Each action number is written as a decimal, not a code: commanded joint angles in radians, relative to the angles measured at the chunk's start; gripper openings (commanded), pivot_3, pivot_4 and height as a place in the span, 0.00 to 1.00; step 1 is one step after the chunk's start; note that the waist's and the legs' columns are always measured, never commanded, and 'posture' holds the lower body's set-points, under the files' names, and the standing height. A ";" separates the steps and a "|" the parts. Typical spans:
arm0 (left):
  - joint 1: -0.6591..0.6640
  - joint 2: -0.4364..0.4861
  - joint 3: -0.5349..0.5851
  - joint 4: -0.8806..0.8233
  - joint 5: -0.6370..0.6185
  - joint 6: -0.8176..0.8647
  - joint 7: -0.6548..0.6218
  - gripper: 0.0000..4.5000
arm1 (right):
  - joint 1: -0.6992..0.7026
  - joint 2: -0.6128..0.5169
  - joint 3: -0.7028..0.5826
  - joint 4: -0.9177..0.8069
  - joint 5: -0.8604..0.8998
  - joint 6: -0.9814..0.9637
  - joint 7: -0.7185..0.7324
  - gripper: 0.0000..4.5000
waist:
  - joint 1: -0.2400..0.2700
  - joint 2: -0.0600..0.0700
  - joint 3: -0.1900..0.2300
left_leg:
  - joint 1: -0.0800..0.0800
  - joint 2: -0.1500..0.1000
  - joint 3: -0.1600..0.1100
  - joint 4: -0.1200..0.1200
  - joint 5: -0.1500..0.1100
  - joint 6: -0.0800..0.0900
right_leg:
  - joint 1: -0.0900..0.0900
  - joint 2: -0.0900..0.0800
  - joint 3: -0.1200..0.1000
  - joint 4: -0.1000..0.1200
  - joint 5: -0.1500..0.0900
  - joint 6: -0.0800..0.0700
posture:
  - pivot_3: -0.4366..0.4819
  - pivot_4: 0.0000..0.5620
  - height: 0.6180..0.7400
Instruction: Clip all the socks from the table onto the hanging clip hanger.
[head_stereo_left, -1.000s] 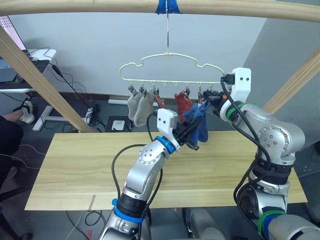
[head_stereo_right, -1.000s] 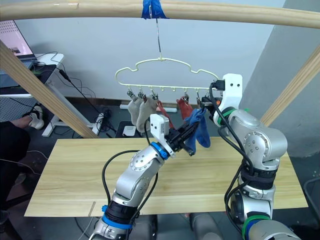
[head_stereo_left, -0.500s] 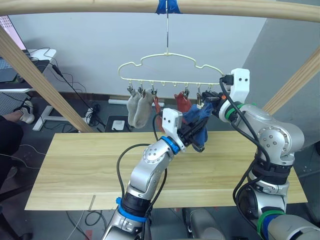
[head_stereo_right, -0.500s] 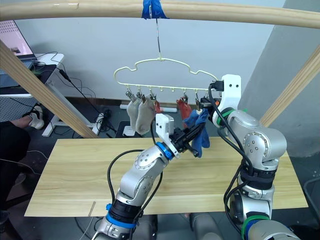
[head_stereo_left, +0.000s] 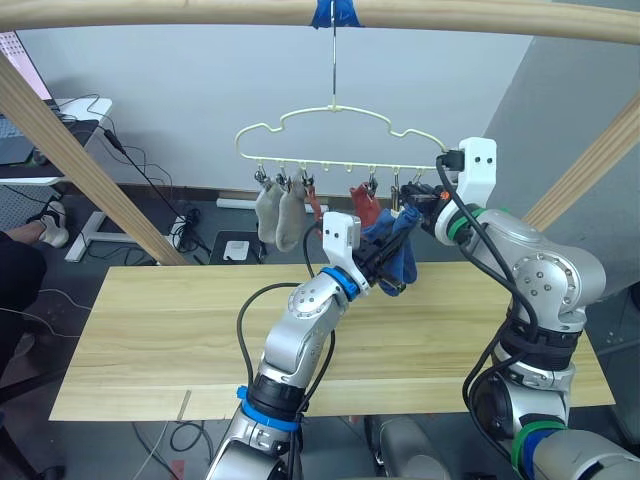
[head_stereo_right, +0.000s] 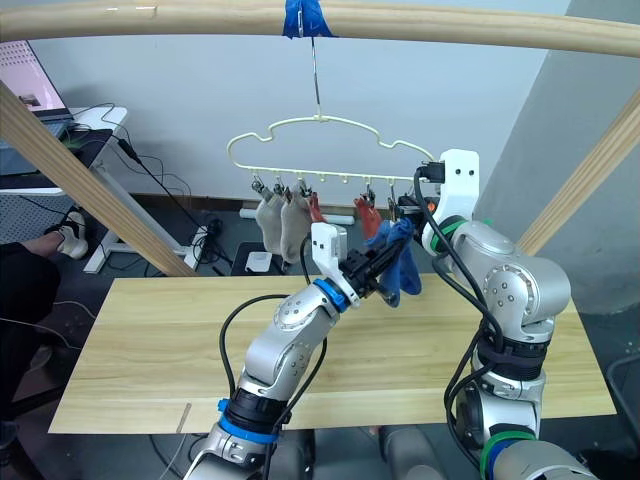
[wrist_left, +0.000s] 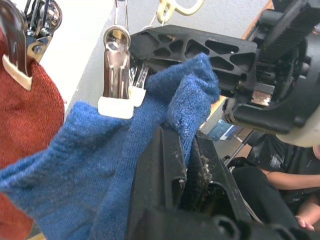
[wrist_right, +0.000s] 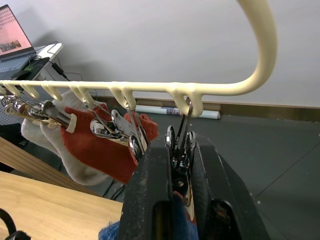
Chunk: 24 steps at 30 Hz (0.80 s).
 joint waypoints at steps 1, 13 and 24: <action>-0.015 -0.017 0.000 -0.018 -0.002 -0.029 0.000 0.00 | -0.010 0.002 -0.012 -0.048 0.015 0.000 0.001 0.03 | 0.000 0.000 0.000 | 0.000 0.000 0.000 0.000 0.000 0.000 | 0.000 0.000 0.000 0.000 0.000 0.000 | 0.35 0.37 1.00; -0.033 -0.017 -0.001 -0.005 0.000 -0.036 -0.008 0.00 | -0.003 0.003 -0.028 -0.059 0.024 -0.002 0.005 0.74 | 0.000 0.000 0.000 | 0.000 0.000 0.000 0.000 0.000 0.000 | 0.000 0.000 0.000 0.000 0.000 0.000 | 0.35 0.36 1.00; -0.066 -0.018 -0.012 0.054 0.011 -0.039 -0.021 0.00 | -0.027 0.049 -0.236 -0.159 0.163 0.101 -0.010 0.99 | -0.001 0.000 0.000 | 0.000 0.000 0.000 0.000 0.000 0.000 | 0.000 0.000 0.000 0.000 0.000 0.000 | 0.33 0.37 1.00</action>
